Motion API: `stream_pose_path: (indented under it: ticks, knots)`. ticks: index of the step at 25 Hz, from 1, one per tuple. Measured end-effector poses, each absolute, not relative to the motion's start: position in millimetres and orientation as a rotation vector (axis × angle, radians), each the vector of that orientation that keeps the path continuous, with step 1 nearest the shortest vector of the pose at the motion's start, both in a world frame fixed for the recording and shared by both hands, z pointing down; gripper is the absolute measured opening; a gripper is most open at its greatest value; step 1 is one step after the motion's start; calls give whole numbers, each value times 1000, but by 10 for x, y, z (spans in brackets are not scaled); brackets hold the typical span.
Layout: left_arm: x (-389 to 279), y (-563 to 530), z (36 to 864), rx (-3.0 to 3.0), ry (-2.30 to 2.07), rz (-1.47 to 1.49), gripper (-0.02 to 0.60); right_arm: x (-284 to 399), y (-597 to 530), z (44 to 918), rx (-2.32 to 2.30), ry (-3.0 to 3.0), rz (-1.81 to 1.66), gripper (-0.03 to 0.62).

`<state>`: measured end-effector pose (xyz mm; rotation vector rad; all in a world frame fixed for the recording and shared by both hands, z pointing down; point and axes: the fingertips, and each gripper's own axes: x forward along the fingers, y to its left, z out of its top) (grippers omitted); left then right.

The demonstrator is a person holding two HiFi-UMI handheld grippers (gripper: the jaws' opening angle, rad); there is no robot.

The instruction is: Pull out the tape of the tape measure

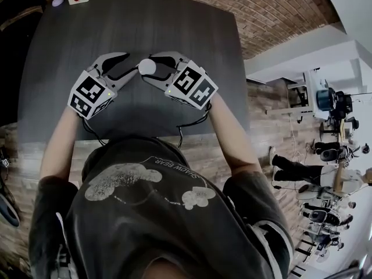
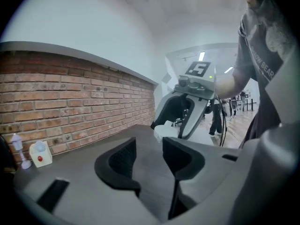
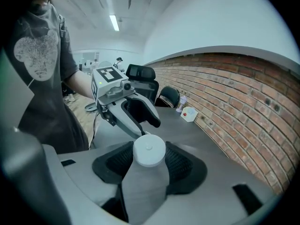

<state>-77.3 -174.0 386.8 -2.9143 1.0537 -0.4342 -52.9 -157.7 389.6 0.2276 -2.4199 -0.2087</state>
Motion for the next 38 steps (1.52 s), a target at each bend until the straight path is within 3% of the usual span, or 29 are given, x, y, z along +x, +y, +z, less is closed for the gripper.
stream_pose_path:
  ticks: [2,10,17,38]
  knots:
    - [-752,-1660,3857,-2923,998,-420,145,-550,-1539,3889,204,-2423,-205,233]
    - [-652,-1421,3948,-2947,800,-491,54,-534,-1367,3963,104,-2380,-219,233]
    - [-620,-1389,4051,-2982,794,-509,14,-506,-1310,4035,107,-2346,-219,233]
    - [-858,-1614,3979,-2992,874,-537,10,-438,-1686,3938,530,-2389,-64,233]
